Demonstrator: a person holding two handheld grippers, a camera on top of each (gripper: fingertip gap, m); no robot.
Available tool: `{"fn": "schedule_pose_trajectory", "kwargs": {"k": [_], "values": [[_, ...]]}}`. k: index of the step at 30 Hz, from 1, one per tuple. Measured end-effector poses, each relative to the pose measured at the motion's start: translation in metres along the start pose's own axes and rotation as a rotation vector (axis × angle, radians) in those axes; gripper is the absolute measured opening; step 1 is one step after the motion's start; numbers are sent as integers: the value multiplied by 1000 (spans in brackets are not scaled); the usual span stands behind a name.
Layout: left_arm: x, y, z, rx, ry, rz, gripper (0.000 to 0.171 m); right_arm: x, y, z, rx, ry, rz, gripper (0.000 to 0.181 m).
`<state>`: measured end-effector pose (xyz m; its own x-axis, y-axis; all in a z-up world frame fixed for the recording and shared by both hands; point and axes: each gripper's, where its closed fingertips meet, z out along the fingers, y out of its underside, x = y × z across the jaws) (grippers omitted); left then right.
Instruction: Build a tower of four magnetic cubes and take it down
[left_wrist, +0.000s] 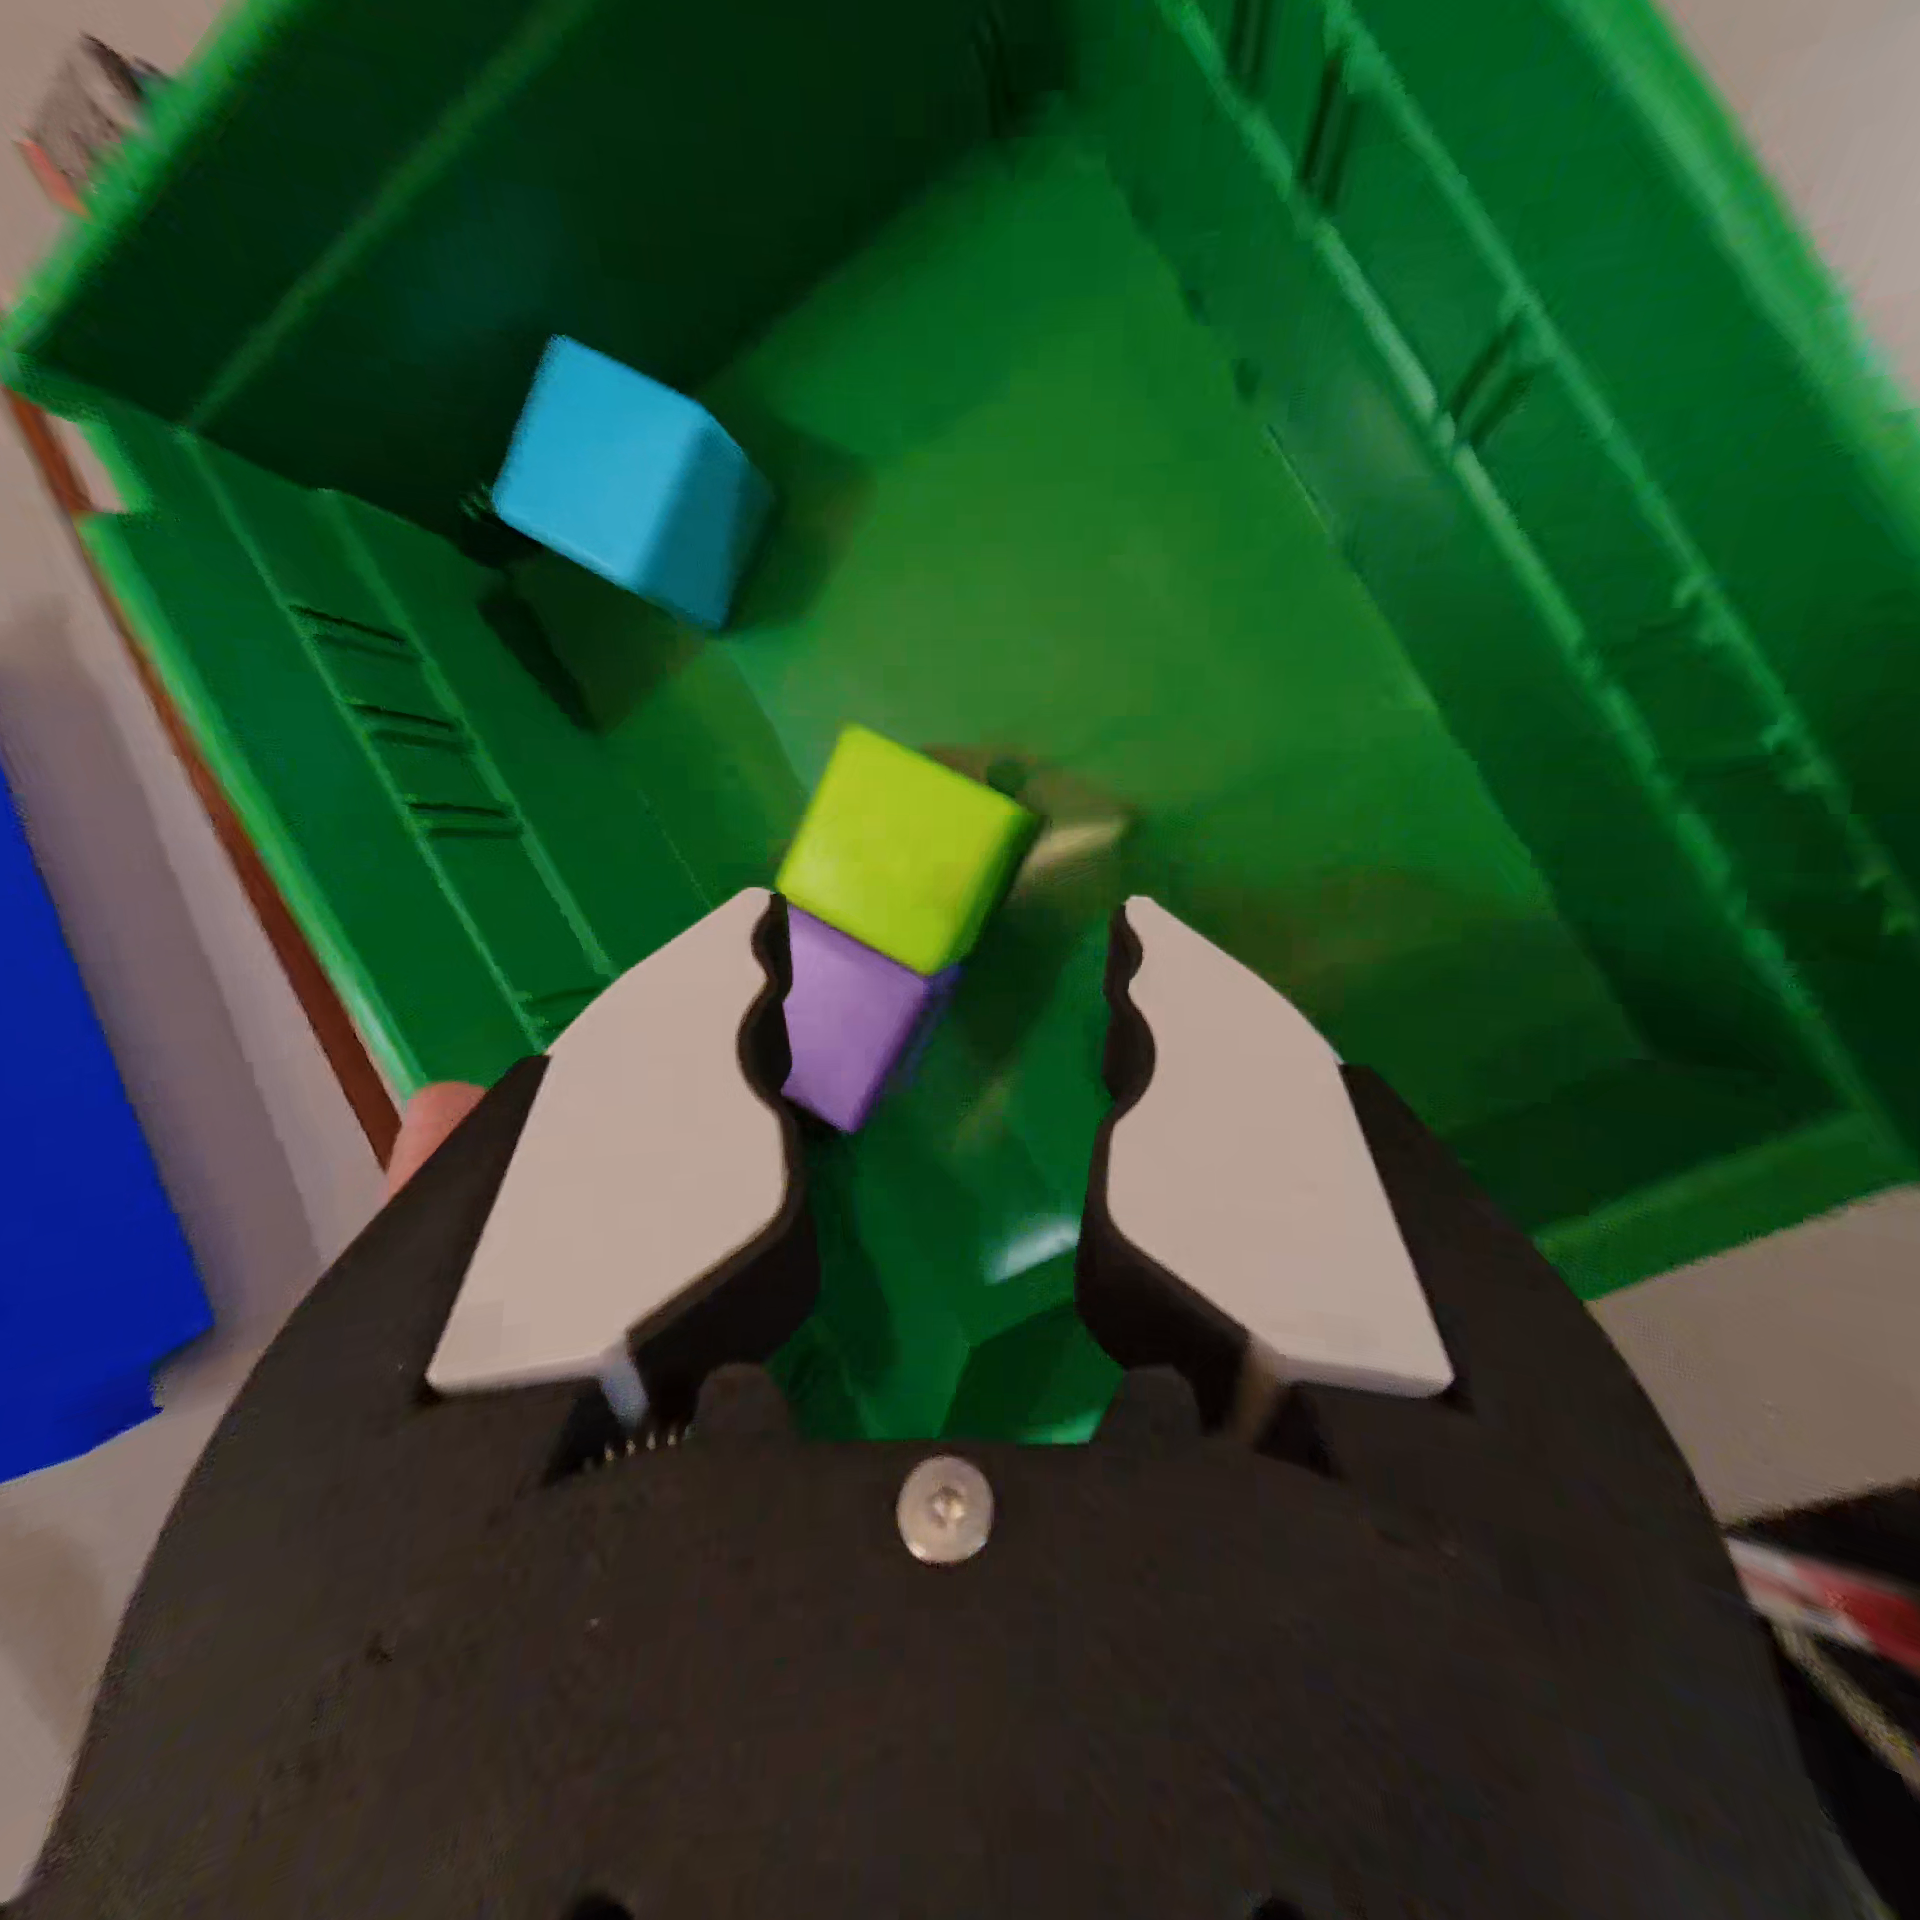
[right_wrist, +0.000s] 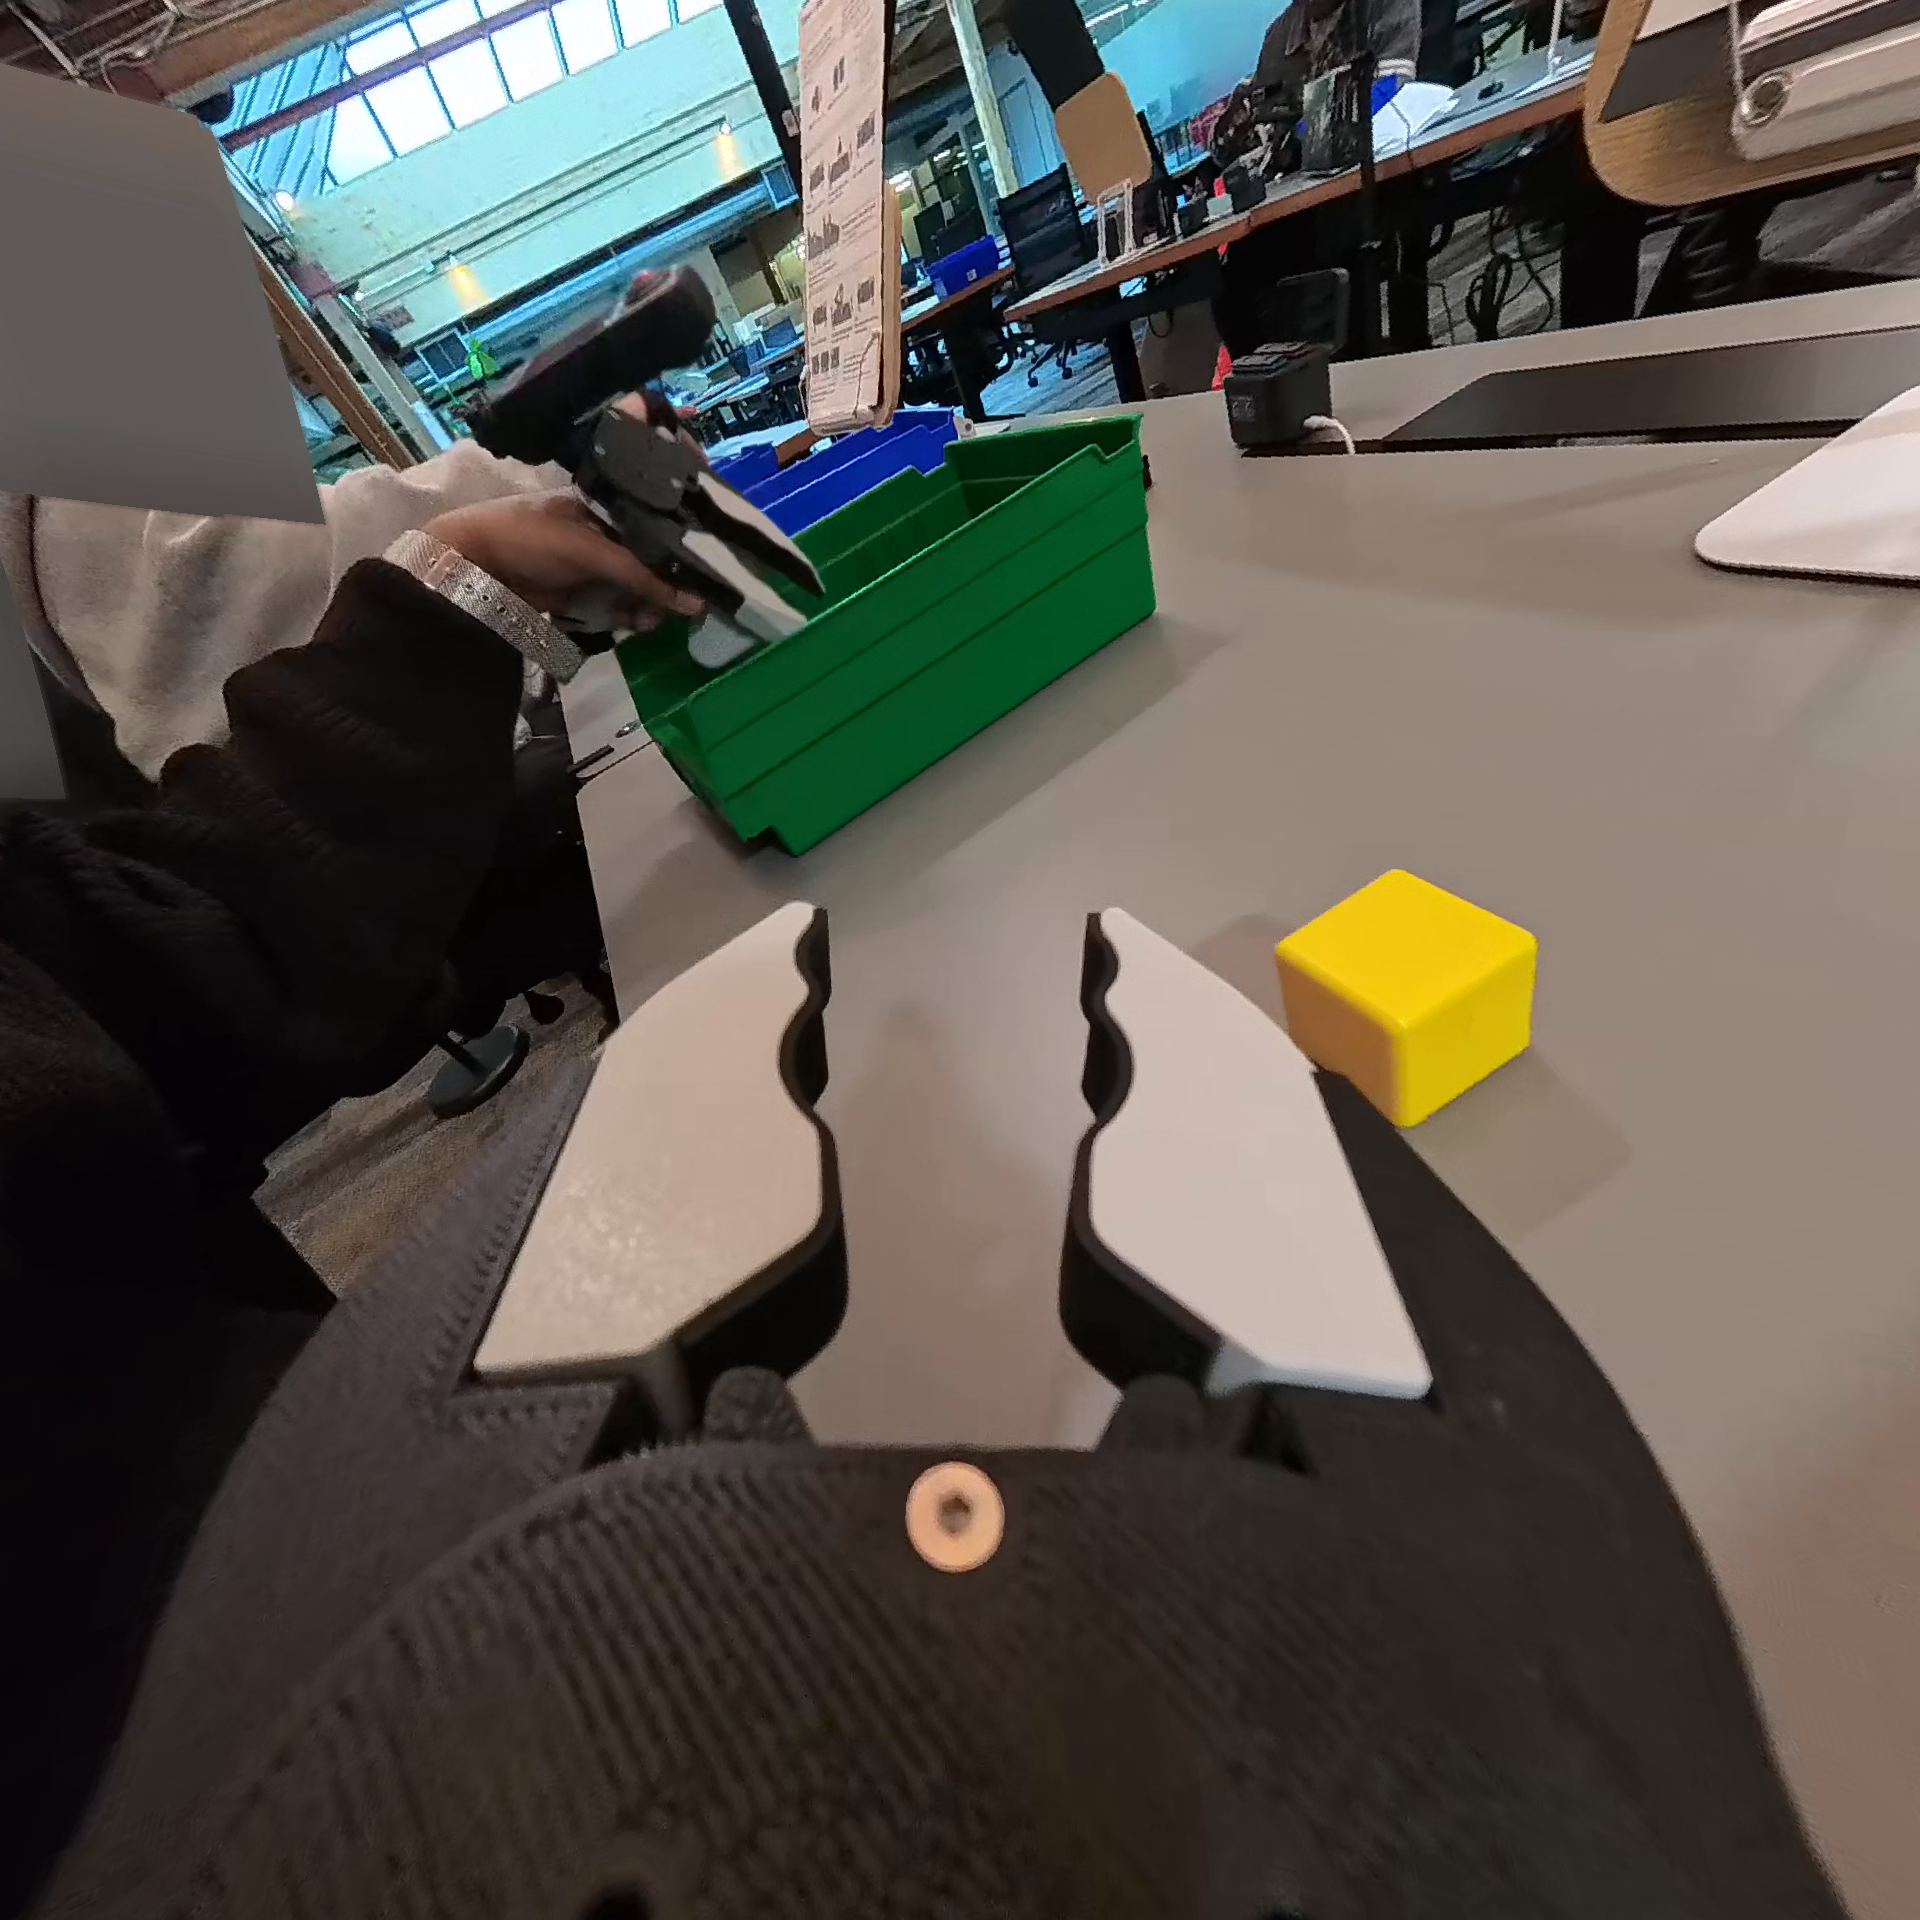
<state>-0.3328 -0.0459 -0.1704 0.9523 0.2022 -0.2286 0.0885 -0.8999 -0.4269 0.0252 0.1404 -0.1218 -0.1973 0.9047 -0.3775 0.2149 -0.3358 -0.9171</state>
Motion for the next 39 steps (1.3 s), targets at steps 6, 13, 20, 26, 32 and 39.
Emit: {"fn": "schedule_pose_trajectory", "kwargs": {"k": [6,13,20,26,32,39], "values": [[-2,26,20,-140,-43,130,59,-3,2,7,-16,-23,11,47],[-14,25,34,-126,-111,125,66,-5,5,7,-29,-26,-3,47],[7,29,25,-178,-13,93,76,-7,6,7,-36,-35,-3,47],[7,14,11,-109,-11,98,69,-12,8,10,-43,-49,-31,48],[-18,34,4,-170,-109,144,59,-41,-10,43,-74,-137,-105,41],[-19,22,1,13,16,2,3,-89,-47,172,-212,-299,-458,60]]}}
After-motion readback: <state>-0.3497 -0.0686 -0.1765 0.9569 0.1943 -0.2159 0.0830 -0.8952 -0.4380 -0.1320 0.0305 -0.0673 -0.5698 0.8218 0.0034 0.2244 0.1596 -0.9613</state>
